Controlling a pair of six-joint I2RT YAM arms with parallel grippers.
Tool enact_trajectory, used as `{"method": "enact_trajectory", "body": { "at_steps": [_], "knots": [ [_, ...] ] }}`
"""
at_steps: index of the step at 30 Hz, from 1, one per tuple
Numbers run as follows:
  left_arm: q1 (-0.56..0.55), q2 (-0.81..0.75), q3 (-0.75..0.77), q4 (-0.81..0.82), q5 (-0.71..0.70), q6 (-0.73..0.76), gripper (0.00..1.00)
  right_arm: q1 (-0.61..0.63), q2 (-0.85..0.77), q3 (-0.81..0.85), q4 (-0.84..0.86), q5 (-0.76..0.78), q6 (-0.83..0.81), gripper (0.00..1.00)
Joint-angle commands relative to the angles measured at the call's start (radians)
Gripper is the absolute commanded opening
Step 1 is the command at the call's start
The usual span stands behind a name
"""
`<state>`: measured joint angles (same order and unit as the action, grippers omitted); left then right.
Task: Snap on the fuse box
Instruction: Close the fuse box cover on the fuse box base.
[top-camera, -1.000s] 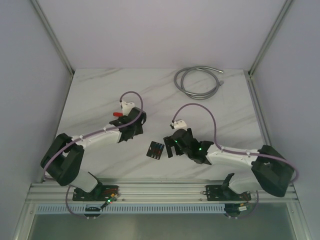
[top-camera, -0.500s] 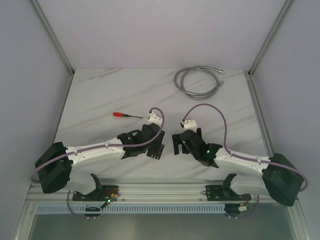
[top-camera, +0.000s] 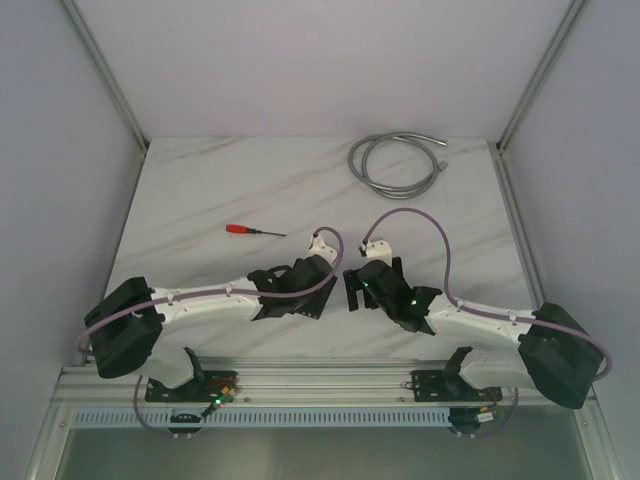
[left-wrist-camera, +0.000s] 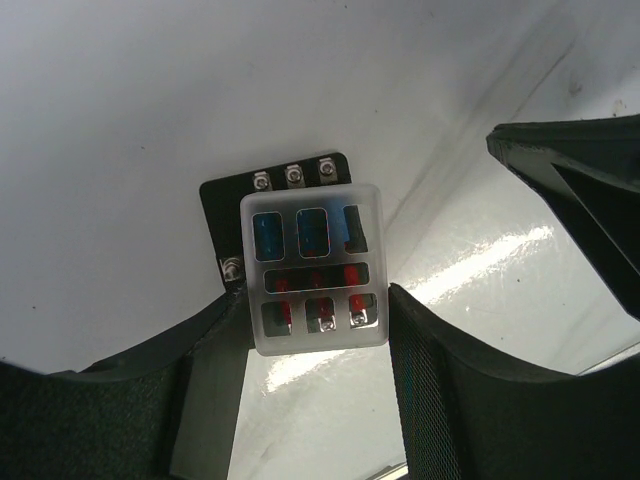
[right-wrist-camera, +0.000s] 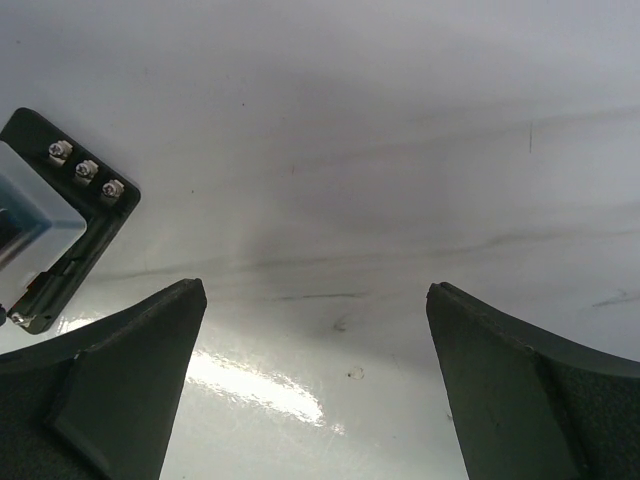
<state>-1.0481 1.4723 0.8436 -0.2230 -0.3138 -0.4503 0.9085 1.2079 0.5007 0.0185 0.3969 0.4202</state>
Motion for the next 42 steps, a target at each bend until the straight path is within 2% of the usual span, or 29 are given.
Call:
{"method": "enact_trajectory", "body": {
  "at_steps": [1, 10, 24, 33, 38, 42],
  "knots": [
    [-0.015, 0.025, -0.008, -0.010, 0.011, -0.013, 0.45, -0.005, 0.022, 0.015, 0.008, 0.012, -0.007, 1.00],
    [-0.017, 0.038, -0.014, -0.012, -0.042, -0.081, 0.48, -0.007, 0.031, 0.019, 0.006, 0.002, -0.009, 1.00],
    [-0.020, 0.040, -0.038, -0.014, -0.047, -0.141, 0.50, -0.007, 0.041, 0.025, 0.006, -0.009, -0.006, 1.00],
    [-0.025, 0.054, -0.024, -0.008, -0.038, -0.137, 0.70, -0.007, 0.033, 0.028, 0.022, -0.053, 0.007, 1.00],
    [-0.025, 0.051, -0.022, 0.012, -0.026, -0.130, 0.77, -0.007, 0.032, 0.034, 0.057, -0.105, 0.024, 1.00],
    [-0.023, 0.020, -0.022, 0.019, -0.031, -0.135, 0.79, -0.007, 0.035, 0.048, 0.085, -0.153, 0.050, 1.00]
  ]
}}
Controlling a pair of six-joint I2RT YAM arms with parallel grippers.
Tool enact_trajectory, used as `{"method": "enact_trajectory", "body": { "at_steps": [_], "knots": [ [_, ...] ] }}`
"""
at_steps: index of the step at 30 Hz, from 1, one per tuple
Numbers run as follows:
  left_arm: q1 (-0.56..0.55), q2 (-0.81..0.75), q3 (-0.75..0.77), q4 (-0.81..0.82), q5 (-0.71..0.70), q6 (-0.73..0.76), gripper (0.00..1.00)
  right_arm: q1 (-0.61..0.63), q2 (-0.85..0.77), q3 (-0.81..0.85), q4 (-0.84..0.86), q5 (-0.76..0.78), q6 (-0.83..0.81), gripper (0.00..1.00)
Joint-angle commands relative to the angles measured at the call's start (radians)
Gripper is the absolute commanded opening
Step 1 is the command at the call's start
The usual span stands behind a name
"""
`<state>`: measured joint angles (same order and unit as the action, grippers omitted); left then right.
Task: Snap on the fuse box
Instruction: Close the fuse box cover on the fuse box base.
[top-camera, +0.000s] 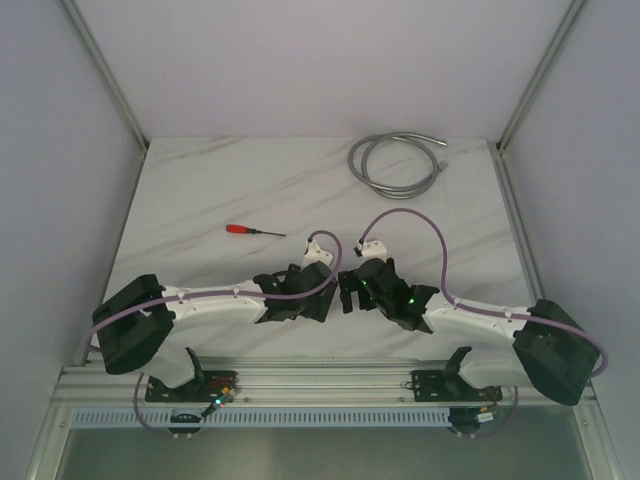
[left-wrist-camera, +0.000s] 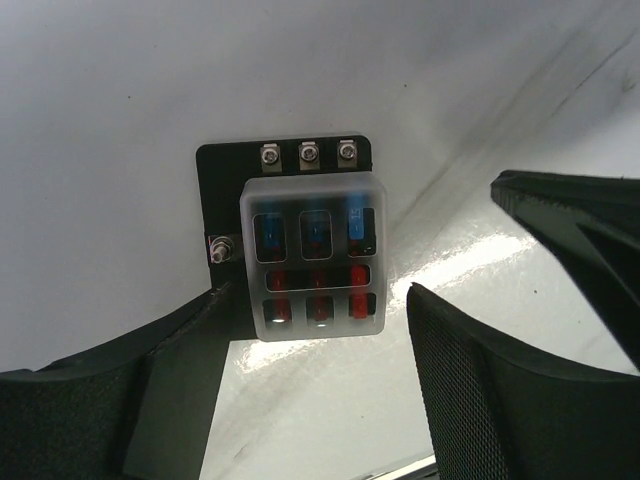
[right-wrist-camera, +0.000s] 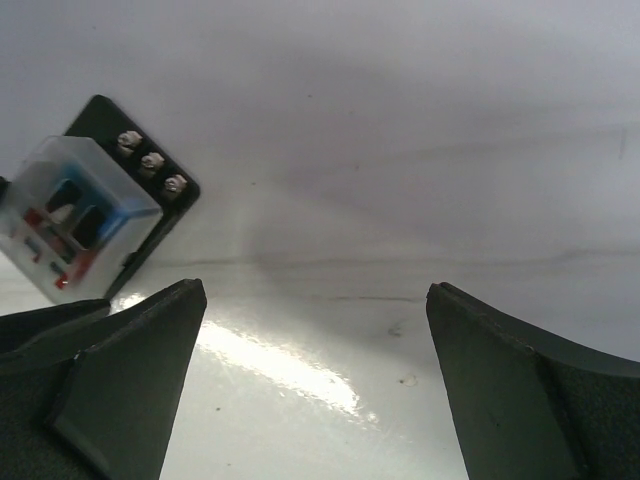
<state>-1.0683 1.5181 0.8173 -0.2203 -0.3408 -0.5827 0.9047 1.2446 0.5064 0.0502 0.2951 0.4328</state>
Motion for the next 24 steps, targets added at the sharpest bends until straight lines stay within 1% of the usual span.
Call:
{"method": "enact_trajectory", "body": {
  "at_steps": [1, 4, 7, 10, 13, 16, 20, 22, 24],
  "knots": [
    [-0.003, -0.044, 0.000, 0.025, -0.001, -0.005, 0.79, -0.003, -0.004, 0.047, 0.064, -0.062, 0.042, 1.00],
    [0.024, -0.114, -0.025, 0.050, 0.022, -0.022, 0.78, -0.004, -0.012, 0.059, 0.107, -0.106, 0.063, 1.00],
    [0.081, -0.189, -0.069, 0.074, 0.060, -0.050, 0.72, -0.005, 0.010, 0.082, 0.151, -0.151, 0.078, 0.97],
    [0.133, -0.222, -0.112, 0.102, 0.113, -0.062, 0.66, -0.007, 0.064, 0.121, 0.152, -0.179, 0.082, 0.92],
    [0.163, -0.219, -0.132, 0.130, 0.160, -0.067, 0.62, -0.006, 0.117, 0.148, 0.152, -0.215, 0.088, 0.82],
    [0.185, -0.199, -0.136, 0.149, 0.191, -0.068, 0.59, -0.007, 0.150, 0.155, 0.178, -0.238, 0.093, 0.75],
    [0.212, -0.158, -0.134, 0.172, 0.230, -0.068, 0.55, -0.010, 0.179, 0.163, 0.169, -0.251, 0.094, 0.69],
    [0.222, -0.137, -0.131, 0.186, 0.242, -0.066, 0.53, -0.013, 0.195, 0.165, 0.162, -0.250, 0.096, 0.62],
    [0.229, -0.117, -0.125, 0.192, 0.252, -0.066, 0.52, -0.020, 0.209, 0.164, 0.160, -0.252, 0.100, 0.59]
  ]
}}
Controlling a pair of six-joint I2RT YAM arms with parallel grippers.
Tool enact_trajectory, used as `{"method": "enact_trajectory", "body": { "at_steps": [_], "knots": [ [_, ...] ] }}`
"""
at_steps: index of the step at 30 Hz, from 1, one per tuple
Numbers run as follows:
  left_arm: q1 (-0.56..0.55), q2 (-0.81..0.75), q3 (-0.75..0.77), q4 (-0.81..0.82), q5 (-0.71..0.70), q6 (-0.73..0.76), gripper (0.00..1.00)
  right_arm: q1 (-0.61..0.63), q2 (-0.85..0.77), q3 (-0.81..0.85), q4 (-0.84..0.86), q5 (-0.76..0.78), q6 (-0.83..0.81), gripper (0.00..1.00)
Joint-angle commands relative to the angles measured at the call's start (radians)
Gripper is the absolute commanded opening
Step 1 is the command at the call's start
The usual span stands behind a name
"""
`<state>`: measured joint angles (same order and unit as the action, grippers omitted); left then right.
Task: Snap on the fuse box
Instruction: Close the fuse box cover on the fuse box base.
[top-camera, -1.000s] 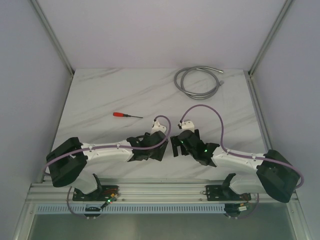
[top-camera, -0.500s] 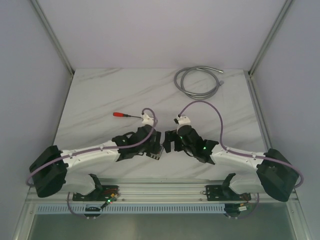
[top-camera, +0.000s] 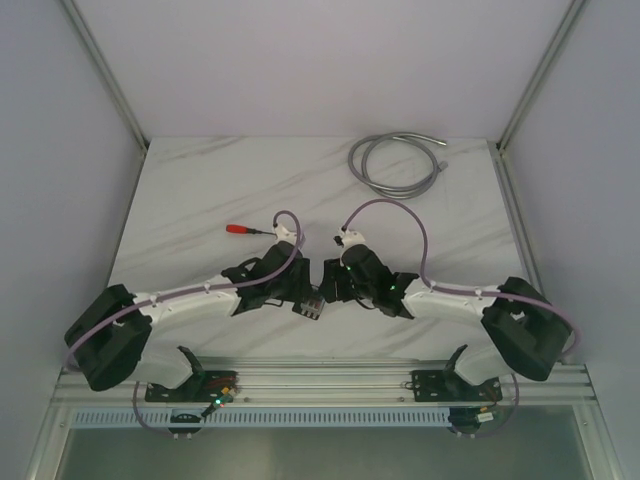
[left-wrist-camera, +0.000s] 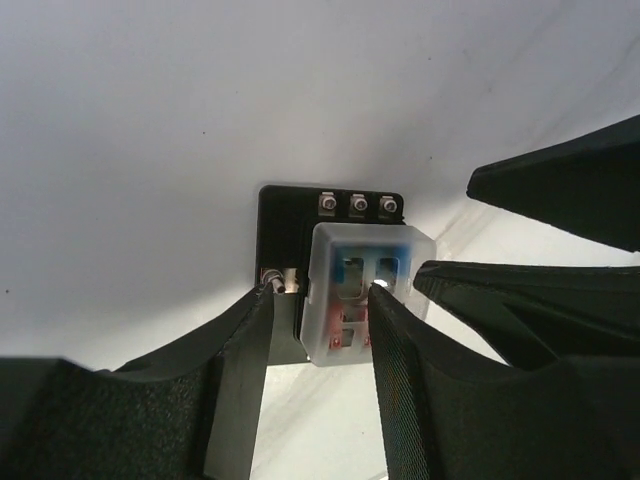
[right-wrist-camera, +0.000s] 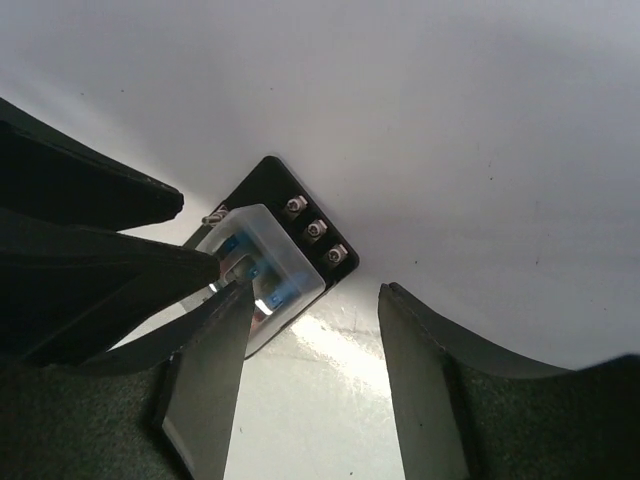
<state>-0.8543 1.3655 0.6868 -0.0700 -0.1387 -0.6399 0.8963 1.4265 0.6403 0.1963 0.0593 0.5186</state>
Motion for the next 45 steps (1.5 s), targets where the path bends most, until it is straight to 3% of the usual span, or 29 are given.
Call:
{"method": "enact_trajectory", "body": {
  "at_steps": [1, 13, 22, 28, 45],
  "knots": [
    [0.019, 0.038, 0.010, 0.044, 0.054, -0.009, 0.50, -0.017, 0.035, 0.030, 0.014, -0.020, 0.015, 0.57],
    [0.024, 0.163, 0.041, 0.047, 0.114, -0.026, 0.47, -0.057, 0.094, 0.033, -0.027, -0.074, 0.036, 0.44],
    [0.024, -0.028, -0.052, 0.044, 0.105, -0.093, 0.52, -0.056, -0.014, 0.010, -0.016, -0.152, 0.075, 0.49],
    [0.024, -0.038, -0.073, 0.049, 0.122, -0.107, 0.52, -0.053, -0.009, -0.028, 0.058, -0.225, 0.142, 0.48],
    [0.009, 0.087, -0.120, 0.123, 0.192, -0.158, 0.33, -0.044, 0.122, -0.059, 0.080, -0.280, 0.193, 0.24]
  ]
}}
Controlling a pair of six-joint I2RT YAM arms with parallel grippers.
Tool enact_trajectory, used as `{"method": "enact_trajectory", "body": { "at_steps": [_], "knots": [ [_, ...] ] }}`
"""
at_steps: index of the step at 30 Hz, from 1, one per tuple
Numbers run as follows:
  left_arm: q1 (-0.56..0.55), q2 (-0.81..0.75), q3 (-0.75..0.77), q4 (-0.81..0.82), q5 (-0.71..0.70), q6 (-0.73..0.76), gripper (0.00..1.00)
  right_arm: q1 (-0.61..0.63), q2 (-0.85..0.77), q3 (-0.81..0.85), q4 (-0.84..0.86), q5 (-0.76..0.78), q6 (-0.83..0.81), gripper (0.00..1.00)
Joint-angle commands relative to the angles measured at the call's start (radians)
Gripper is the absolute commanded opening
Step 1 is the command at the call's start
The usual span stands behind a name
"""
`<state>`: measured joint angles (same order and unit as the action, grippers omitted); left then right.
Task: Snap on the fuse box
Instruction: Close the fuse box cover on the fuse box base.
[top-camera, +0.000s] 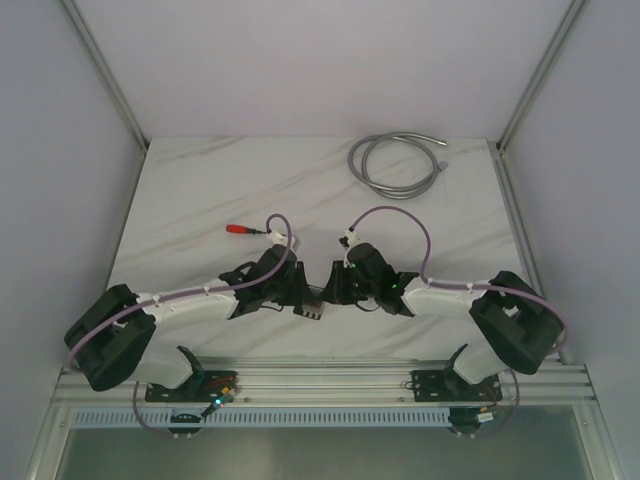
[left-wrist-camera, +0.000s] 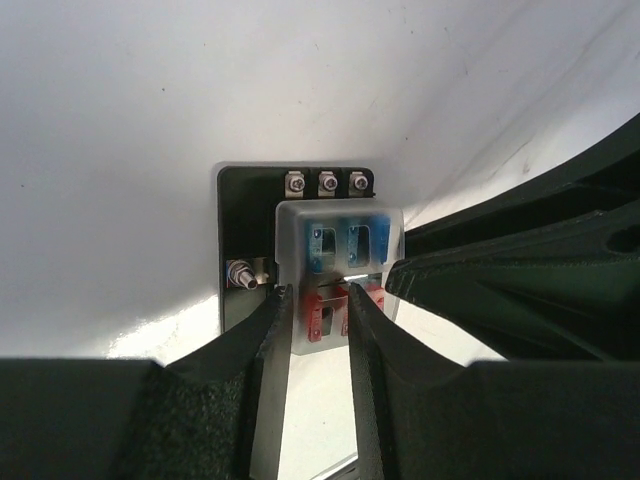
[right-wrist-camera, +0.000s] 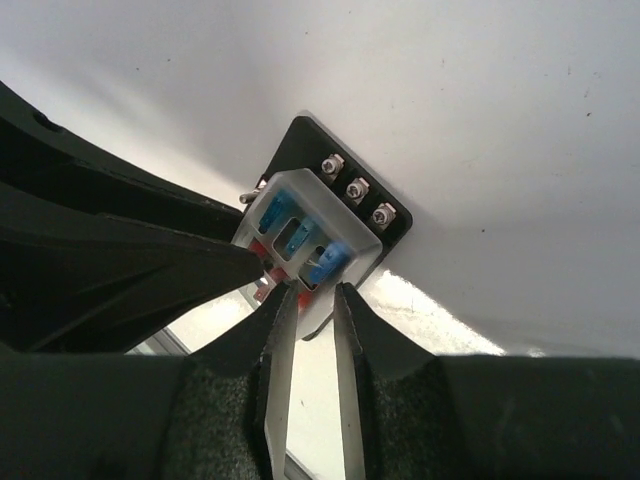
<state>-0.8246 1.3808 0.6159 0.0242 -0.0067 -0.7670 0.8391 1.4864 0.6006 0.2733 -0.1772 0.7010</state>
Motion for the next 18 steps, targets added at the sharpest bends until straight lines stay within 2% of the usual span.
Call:
{"method": "enact_trajectory", "body": {
  "at_steps": [1, 12, 15, 18],
  "knots": [
    [-0.023, 0.078, -0.059, 0.036, 0.064, -0.041, 0.33, 0.012, 0.083, -0.020, -0.004, -0.048, 0.012, 0.23],
    [-0.051, 0.223, -0.113, 0.115, 0.090, -0.173, 0.28, 0.015, 0.188, -0.031, -0.055, -0.026, -0.011, 0.16],
    [-0.092, 0.231, -0.101, 0.153, 0.101, -0.197, 0.28, 0.018, 0.144, -0.020, -0.057, 0.015, -0.055, 0.18],
    [-0.126, 0.163, -0.052, 0.155, 0.066, -0.191, 0.31, 0.012, 0.045, 0.010, -0.118, 0.108, -0.108, 0.23]
  ]
}}
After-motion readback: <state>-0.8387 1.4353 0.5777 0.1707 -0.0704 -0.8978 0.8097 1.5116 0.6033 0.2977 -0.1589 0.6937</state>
